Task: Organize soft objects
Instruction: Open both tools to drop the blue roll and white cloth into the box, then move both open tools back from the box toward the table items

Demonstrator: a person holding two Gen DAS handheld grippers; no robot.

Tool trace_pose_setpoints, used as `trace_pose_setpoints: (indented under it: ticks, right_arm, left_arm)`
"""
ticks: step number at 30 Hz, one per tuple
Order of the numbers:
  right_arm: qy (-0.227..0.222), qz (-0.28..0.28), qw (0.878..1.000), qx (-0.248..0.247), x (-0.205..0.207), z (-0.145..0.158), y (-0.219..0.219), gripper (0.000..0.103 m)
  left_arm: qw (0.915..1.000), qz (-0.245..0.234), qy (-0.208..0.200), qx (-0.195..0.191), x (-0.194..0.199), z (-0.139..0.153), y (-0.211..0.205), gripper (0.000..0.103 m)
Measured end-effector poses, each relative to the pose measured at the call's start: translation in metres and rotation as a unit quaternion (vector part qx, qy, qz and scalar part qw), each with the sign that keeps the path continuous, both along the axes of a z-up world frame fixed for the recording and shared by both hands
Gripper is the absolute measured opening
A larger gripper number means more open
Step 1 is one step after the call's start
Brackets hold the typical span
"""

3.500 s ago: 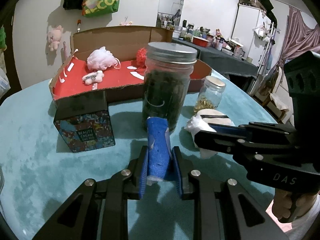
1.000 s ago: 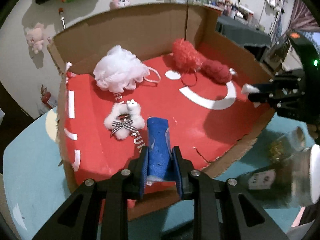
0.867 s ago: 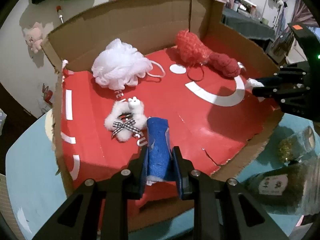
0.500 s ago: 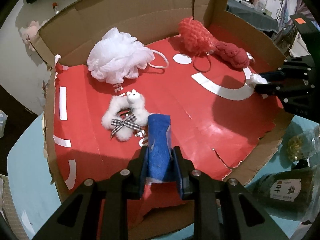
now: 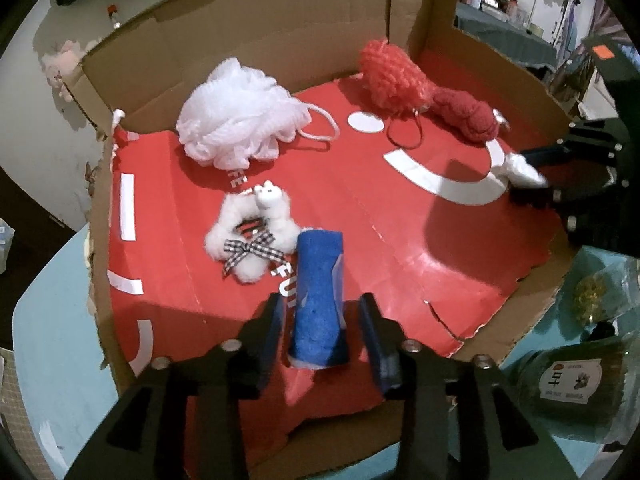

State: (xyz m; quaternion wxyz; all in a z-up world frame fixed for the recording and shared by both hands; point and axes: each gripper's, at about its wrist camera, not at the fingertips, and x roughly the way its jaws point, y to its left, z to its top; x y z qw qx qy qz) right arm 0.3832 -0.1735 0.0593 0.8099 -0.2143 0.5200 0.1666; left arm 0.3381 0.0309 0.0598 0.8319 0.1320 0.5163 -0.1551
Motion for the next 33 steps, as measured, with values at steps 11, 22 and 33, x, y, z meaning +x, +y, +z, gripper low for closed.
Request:
trace_pose_setpoints:
  ticks: [11, 22, 33]
  right_arm:
    - [-0.034, -0.004, 0.999, 0.025, -0.014, 0.023, 0.003, 0.064]
    - [-0.123, -0.031, 0.988, 0.090, -0.076, 0.103, -0.016, 0.078]
    - [-0.221, -0.029, 0.962, 0.158, -0.188, 0.159, -0.032, 0.088]
  left_arm:
    - [0.9952, 0.029, -0.063, -0.069, -0.032, 0.050, 0.014, 0.067]
    - [0.9740, 0.060, -0.183, -0.120, -0.114, 0.120, 0.004, 0.095]
    - [0.9428, 0.079, -0.292, -0.140, -0.217, 0.149, -0.011, 0.103]
